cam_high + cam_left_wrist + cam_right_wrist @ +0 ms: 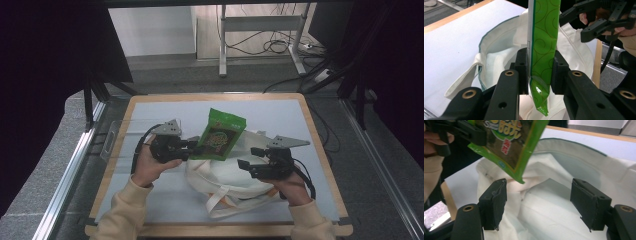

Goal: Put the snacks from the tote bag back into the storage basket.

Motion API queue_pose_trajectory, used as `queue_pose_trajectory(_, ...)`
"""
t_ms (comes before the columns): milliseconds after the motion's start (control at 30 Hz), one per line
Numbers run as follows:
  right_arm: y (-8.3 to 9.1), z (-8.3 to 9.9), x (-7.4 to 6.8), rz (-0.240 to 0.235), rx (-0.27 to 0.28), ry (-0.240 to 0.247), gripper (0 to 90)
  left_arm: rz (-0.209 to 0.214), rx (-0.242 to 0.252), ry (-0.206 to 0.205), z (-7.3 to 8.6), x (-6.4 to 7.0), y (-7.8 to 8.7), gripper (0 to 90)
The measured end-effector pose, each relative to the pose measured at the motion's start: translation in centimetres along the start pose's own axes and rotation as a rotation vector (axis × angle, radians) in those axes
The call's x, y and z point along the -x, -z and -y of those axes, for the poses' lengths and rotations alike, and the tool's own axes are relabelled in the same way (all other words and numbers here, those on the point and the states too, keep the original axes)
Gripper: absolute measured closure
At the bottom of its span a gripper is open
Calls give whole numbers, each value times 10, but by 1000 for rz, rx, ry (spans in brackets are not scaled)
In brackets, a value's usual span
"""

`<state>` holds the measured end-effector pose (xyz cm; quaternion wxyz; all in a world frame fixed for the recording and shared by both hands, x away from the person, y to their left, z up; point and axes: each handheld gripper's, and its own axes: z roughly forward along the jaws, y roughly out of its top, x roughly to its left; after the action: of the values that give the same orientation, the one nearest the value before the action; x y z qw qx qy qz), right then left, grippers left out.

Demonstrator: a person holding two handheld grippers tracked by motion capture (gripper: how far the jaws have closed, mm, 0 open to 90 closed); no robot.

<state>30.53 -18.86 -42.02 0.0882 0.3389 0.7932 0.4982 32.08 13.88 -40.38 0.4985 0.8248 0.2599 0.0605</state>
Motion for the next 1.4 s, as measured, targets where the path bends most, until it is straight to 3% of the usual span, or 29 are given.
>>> queue_pose_trajectory(333,-11,4,-3,-22,-18,6,294,11,10,13,2,0,-5,727)
queue_pose_trajectory(500,-15,1,-1,-66,13,7,303,27,11,22,4,2,-8,727)
queue_pose_trajectory(767,-25,0,2,-104,14,19,314,54,19,33,6,5,-11,726)
queue_pose_trajectory(933,-31,-1,2,-161,26,15,325,79,30,45,7,5,-11,727)
queue_pose_trajectory(1400,-39,-3,5,-223,47,27,412,141,39,44,8,6,-14,726)
